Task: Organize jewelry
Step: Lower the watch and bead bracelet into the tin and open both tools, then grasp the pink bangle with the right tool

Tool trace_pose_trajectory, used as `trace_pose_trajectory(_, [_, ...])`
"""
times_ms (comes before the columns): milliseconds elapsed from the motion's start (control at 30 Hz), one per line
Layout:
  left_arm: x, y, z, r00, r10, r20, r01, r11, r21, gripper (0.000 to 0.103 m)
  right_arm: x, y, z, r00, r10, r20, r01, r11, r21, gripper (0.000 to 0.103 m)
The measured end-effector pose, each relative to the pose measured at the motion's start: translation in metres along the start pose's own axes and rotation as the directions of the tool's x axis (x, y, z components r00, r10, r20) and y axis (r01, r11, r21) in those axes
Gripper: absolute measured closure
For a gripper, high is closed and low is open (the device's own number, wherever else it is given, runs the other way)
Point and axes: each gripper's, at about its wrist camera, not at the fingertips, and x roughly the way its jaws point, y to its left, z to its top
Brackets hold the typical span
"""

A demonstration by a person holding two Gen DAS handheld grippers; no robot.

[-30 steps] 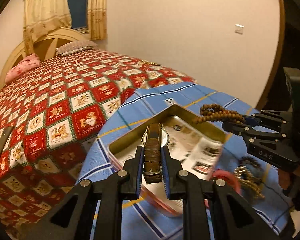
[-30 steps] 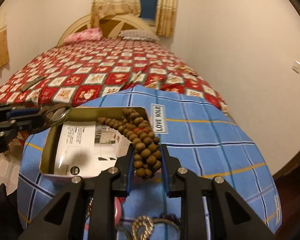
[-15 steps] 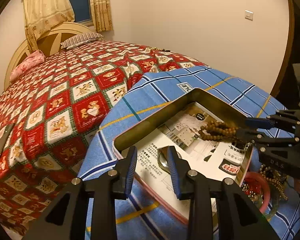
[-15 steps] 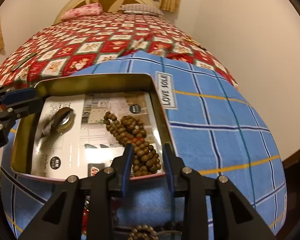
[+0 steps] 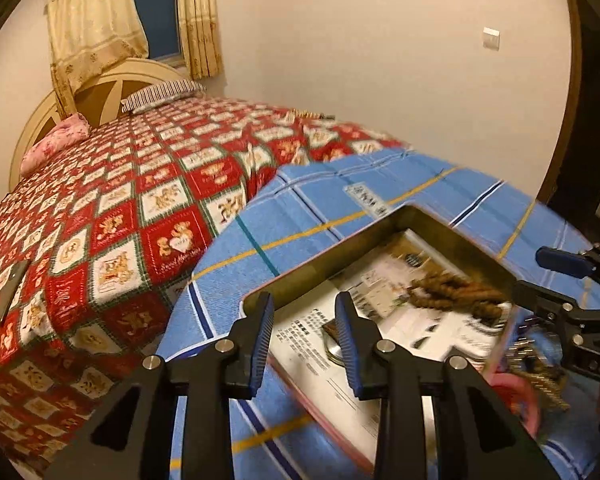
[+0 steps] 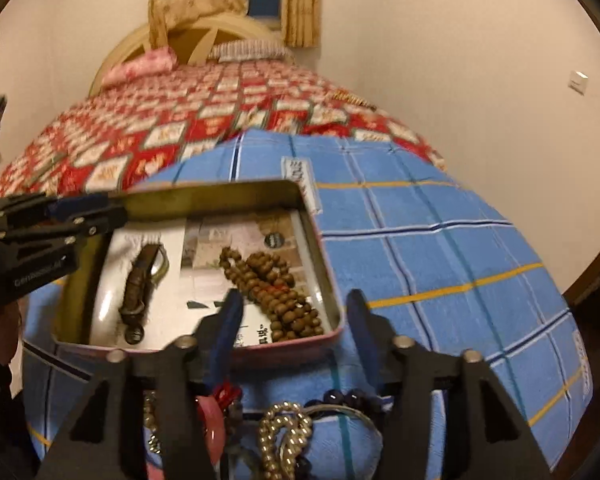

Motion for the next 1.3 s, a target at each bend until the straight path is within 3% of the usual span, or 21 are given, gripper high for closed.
trace_pose_trajectory(33, [-0.008, -0.001, 0.0, 1.0, -0.005, 0.012, 0.005, 1.0, -0.006, 0.064, -0.01, -0.002, 0.0, 1.0, -0.004, 0.017, 0.004, 1.0, 0.003, 0.046])
trace_pose_trajectory(100, [-0.029, -0.004, -0.005, 0.999, -0.006, 0.041, 0.007, 1.0, -0.021, 0.038, -0.024, -0.005, -0.003, 1.0, -0.014, 0.028, 0.013, 1.0, 0.016, 0.045])
trace_pose_trajectory(167, [-0.047, -0.009, -0.013, 0.997, -0.009, 0.075, 0.011, 1.0, -0.03, 0.025, -0.034, -0.008, -0.01, 0.999, -0.037, 0.027, 0.036, 0.999, 0.024, 0.042])
trace_pose_trajectory(200, [-0.055, -0.014, -0.017, 0.996, -0.021, 0.084, 0.023, 0.999, -0.026, 0.025, -0.039, -0.01, -0.017, 0.998, -0.054, 0.021, 0.053, 0.998, 0.026, 0.042])
trace_pose_trajectory(533, [-0.068, -0.084, -0.062, 0.995, -0.104, 0.001, 0.103, 0.985, 0.139, 0.025, -0.056, -0.026, -0.075, 0.995, -0.081, -0.054, 0.086, 0.992, 0.097, 0.039])
trace_pose_trajectory(733, [-0.054, -0.105, -0.071, 0.993, -0.107, -0.042, 0.113, 0.974, 0.195, 0.025, -0.061, -0.03, -0.085, 0.996, -0.083, -0.035, 0.087, 0.988, 0.126, 0.039])
trace_pose_trajectory(1000, [-0.048, -0.112, -0.081, 0.982, -0.166, -0.086, 0.18, 0.962, 0.203, 0.026, -0.056, -0.035, -0.094, 0.995, -0.089, -0.048, 0.095, 0.983, 0.158, 0.039])
trace_pose_trajectory(1167, [-0.035, -0.114, -0.086, 0.969, -0.199, -0.146, 0.225, 0.956, 0.19, 0.047, -0.059, -0.026, -0.093, 0.996, -0.081, -0.031, 0.085, 0.987, 0.14, 0.039])
trace_pose_trajectory(1233, [-0.034, -0.112, -0.086, 0.965, -0.214, -0.153, 0.24, 0.955, 0.176, 0.049, -0.058, -0.022, -0.093, 0.996, -0.077, -0.033, 0.081, 0.988, 0.131, 0.039])
trace_pose_trajectory(1300, [-0.035, -0.111, -0.086, 0.961, -0.229, -0.155, 0.255, 0.952, 0.173, 0.058, -0.056, -0.021, -0.093, 0.997, -0.074, -0.036, 0.078, 0.989, 0.127, 0.039])
